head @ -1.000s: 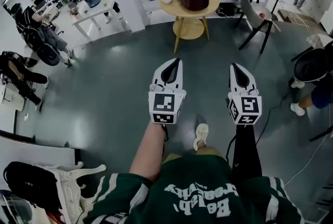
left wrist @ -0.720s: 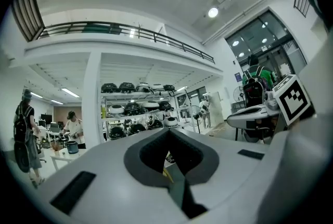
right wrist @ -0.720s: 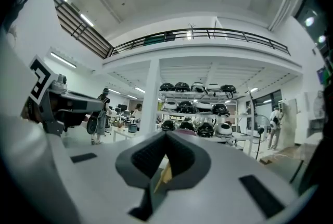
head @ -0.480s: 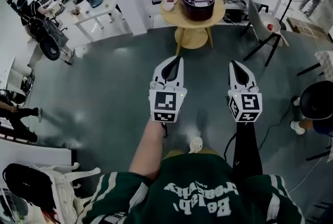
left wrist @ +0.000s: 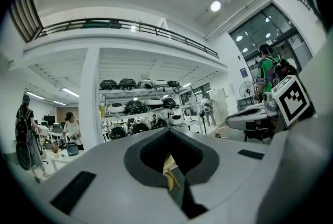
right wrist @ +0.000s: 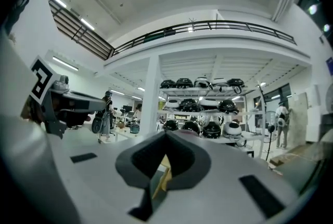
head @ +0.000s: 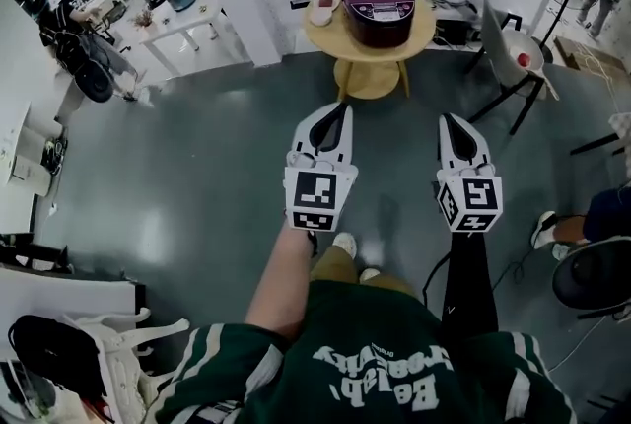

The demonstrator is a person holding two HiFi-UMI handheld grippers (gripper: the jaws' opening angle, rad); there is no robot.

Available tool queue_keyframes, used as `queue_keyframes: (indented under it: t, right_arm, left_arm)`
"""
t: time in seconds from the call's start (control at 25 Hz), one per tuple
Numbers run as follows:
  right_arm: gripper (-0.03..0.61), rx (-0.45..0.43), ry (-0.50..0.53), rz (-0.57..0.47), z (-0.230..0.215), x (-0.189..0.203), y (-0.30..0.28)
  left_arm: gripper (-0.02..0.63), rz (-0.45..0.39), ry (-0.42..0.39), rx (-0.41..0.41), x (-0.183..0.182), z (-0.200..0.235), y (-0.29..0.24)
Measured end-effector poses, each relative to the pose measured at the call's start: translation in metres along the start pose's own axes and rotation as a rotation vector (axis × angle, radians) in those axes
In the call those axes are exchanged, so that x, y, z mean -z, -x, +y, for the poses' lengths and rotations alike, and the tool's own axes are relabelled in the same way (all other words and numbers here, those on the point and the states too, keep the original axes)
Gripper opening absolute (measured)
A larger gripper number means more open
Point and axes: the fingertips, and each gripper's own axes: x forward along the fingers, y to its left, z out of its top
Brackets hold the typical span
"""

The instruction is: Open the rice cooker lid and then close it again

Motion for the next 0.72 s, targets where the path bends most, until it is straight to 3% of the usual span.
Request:
queue_keyframes:
  t: [0.32, 0.72]
  right_arm:
    - [0.004, 0.009, 0.025, 0.0, -0.026, 0.011, -0.087]
    - [0.005, 0.053, 0.075, 0.017, -0.073, -0.005, -0.243]
  left_arm:
    - [0.0, -0.023, 0.009, 0.027, 0.017, 0.038, -0.089]
    - [0.0, -0.049, -0.002, 0.129, 0.015, 0.103, -0.246]
